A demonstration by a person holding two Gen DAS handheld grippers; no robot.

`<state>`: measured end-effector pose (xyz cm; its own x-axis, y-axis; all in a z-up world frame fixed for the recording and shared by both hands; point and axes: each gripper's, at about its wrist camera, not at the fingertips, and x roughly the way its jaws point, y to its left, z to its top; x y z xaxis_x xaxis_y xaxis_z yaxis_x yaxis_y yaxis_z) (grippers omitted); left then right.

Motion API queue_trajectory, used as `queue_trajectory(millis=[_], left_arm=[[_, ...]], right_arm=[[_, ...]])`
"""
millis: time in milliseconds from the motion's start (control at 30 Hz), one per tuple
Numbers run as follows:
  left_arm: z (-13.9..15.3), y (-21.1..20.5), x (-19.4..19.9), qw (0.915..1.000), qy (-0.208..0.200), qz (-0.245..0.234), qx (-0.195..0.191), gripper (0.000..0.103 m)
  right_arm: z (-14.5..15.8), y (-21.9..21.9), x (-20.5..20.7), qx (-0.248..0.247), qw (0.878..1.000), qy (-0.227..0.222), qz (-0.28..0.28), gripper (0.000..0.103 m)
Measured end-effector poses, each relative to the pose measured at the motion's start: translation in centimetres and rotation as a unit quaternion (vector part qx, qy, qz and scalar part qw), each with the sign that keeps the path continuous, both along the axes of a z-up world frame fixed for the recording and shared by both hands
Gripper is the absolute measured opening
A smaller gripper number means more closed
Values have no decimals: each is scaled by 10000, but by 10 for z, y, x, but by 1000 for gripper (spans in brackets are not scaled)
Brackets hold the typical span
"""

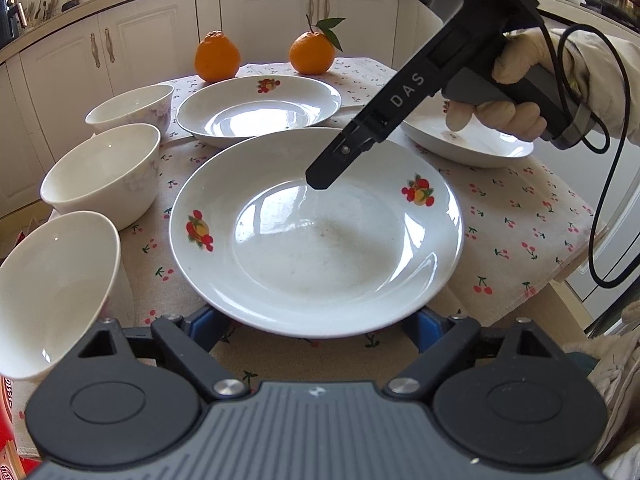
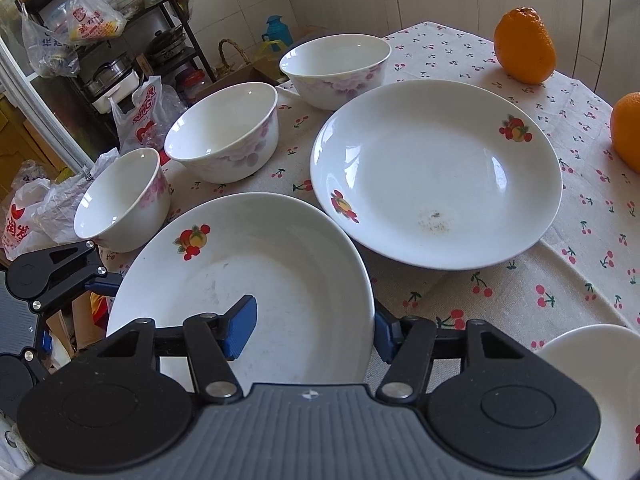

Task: Organize plates and bowls
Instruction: 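Move the right gripper to the large flower plate rim and close it, then lift the flower plate with the right gripper toward the other plate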

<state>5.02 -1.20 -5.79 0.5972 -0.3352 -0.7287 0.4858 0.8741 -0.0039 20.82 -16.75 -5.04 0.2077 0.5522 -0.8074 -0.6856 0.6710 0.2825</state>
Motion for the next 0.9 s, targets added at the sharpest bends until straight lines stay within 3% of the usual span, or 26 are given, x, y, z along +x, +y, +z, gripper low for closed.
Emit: queue_trajectory(millis=[533,900], left_arm=[[17,-11,7,9996,-72,-287,-17,90],[31,-42,25,9972,-203,-711,-66,90]], right_arm=[[13,-24,-8,83,9993,-200,-294,65],[27,-67,-12,139,9955,-452,-822,65]])
